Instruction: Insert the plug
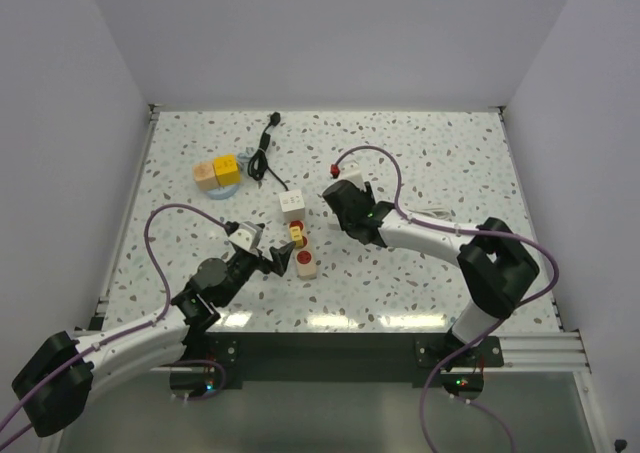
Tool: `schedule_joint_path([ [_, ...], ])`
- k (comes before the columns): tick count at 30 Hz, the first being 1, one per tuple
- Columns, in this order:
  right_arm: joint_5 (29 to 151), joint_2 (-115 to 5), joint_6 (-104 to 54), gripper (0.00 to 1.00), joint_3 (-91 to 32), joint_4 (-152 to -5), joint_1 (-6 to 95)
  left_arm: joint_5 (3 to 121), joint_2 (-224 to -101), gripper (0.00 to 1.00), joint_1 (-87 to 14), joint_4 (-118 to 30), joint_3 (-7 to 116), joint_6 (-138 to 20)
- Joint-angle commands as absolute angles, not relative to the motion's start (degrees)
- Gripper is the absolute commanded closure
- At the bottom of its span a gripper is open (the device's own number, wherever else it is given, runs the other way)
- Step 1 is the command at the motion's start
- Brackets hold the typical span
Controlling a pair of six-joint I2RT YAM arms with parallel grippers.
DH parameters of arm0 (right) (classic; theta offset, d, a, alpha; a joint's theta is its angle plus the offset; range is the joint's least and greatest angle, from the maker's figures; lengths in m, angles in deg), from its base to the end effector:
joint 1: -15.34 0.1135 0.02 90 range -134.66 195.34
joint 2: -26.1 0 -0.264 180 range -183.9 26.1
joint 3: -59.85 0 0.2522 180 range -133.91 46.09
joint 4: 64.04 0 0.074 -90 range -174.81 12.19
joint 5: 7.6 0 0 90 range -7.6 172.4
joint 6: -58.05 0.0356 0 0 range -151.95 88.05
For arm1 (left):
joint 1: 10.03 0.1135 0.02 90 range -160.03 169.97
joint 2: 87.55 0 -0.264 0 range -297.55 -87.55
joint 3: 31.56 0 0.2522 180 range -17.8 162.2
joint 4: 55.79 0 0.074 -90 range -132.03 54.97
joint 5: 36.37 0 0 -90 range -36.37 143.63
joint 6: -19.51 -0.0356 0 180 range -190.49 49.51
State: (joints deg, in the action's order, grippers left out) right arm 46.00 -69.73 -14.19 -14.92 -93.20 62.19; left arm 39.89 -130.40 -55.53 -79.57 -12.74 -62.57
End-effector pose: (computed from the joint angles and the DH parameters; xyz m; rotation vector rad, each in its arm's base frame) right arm 0.2533 0.2393 0.2066 -0.3031 2.2239 -0.1884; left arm 0.1219 -0.1120 0.1899 0.3315 1.5663 -0.5403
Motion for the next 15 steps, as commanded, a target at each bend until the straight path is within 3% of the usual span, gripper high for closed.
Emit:
schedule_joint_path([
  [1,45.6,-67.1,-12.7,1.0,-13.5,-93.1,62.3,40.3,-129.9,0.04,-55.3,-81.5,-10.9,-62.5],
  [15,46.0,-66.9,-11.8,1.0,-8.5,-90.0,62.2,40.8,-129.6,0.04,-55.4,-81.4,-10.7,-62.3],
])
